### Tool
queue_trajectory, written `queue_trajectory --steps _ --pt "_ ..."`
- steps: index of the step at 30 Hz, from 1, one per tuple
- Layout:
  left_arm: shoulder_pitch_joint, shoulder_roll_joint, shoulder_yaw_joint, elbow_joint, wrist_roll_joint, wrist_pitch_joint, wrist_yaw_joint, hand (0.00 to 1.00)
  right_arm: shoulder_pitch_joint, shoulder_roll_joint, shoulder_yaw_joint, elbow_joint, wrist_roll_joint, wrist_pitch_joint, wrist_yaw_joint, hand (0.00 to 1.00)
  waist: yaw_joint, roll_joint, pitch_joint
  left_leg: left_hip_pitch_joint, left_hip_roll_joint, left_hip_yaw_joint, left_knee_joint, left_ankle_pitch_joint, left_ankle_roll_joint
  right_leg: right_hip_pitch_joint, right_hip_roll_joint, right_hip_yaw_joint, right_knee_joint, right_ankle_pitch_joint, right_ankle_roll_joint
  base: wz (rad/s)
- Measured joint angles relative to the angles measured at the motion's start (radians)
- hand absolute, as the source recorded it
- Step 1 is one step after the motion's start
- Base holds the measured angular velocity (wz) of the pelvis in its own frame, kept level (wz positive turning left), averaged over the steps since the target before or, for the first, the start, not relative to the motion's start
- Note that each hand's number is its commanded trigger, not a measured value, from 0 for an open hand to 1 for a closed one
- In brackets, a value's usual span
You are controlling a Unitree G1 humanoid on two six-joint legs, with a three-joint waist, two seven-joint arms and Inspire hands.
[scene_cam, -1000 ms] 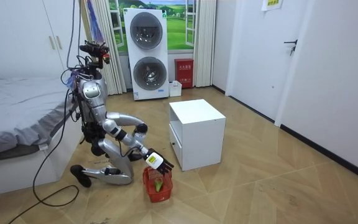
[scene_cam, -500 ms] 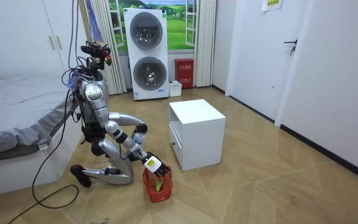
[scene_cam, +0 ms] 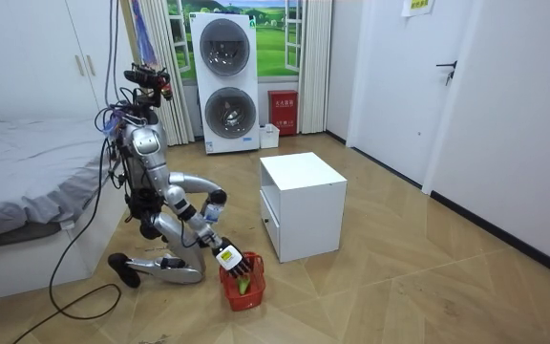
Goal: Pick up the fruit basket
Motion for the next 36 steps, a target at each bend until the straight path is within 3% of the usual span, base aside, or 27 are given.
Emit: queue_trajectory --steps 8,26,36 --pt "0.001 0.000 0.000 0.000 0.000 0.000 -0.002 0.00 0.000 0.003 0.001 0.012 0.045 0.000 0.027 1.00 0.001 0.010 -0.0010 -0.001 0.000 -0.001 -0.001 0.000 -0.001 0.000 0.001 -0.003 0.000 0.000 0.000 0.00" --pt "0.002 0.000 0.000 -0.001 -0.001 0.000 -0.003 0.00 0.002 0.010 0.001 0.045 0.112 0.021 0.029 1.00 0.000 0.007 0.0003 0.000 0.000 -0.003 0.002 0.000 -0.001 0.002 0.002 -0.002 0.000 0.000 0.000 0.00" --pt "-0.071 -0.004 0.004 -0.003 -0.001 0.009 -0.027 0.00 0.003 0.007 0.001 0.053 0.114 0.021 0.029 1.00 -0.005 0.000 0.0039 0.008 -0.017 -0.013 0.010 0.002 -0.003 0.033 0.002 -0.012 -0.002 0.000 0.000 0.00"
